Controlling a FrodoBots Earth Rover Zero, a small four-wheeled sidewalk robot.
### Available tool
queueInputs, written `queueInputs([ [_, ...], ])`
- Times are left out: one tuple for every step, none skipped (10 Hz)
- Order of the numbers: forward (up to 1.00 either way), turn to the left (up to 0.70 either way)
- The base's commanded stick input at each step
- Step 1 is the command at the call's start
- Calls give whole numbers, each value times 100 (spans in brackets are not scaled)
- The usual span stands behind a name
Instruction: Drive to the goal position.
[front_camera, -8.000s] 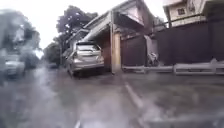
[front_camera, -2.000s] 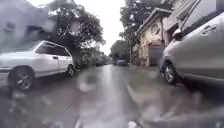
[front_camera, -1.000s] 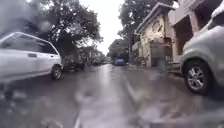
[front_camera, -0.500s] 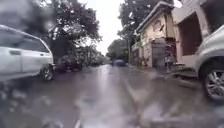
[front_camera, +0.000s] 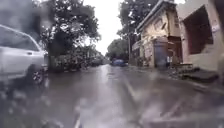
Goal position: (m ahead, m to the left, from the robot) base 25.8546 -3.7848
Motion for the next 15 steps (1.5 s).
queueInputs([
  [100,0],
  [100,0],
  [100,0],
  [100,0],
  [100,0],
  [100,0],
  [100,0],
  [100,0],
  [100,0],
  [100,0],
  [100,0],
  [100,0],
  [100,0],
  [100,0],
  [100,0],
])
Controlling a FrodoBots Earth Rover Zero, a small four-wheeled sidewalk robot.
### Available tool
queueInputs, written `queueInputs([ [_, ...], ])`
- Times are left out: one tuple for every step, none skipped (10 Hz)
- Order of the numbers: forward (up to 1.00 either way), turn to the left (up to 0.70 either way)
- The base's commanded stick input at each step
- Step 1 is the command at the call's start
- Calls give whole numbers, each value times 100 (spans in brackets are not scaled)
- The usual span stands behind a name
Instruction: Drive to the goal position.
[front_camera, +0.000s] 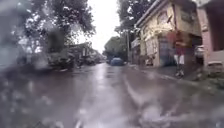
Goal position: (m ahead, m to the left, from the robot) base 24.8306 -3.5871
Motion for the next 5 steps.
queueInputs([
  [100,0],
  [100,0],
  [100,0],
  [100,0],
  [100,0],
])
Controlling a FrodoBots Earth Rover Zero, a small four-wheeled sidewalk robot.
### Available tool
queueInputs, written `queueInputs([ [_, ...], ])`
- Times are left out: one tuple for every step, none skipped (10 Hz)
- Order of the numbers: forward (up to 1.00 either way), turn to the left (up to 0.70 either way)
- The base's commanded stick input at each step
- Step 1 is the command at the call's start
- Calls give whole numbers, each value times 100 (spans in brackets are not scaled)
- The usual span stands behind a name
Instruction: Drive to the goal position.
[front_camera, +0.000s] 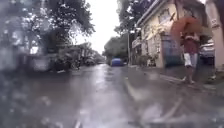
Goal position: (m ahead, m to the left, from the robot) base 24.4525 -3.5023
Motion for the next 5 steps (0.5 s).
queueInputs([
  [100,0],
  [100,0],
  [100,0],
  [100,0],
  [100,0],
])
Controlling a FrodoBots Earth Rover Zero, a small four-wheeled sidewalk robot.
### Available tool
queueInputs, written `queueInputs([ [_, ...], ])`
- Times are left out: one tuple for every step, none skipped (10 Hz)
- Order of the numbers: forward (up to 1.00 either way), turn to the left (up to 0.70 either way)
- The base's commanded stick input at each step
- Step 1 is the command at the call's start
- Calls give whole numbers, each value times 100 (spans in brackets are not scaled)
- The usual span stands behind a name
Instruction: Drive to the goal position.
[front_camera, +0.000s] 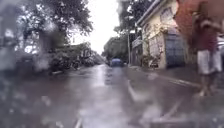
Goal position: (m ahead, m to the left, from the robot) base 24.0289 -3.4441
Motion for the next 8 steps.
queueInputs([
  [100,0],
  [100,0],
  [100,0],
  [100,0],
  [100,0],
  [100,0],
  [100,0],
  [100,0],
])
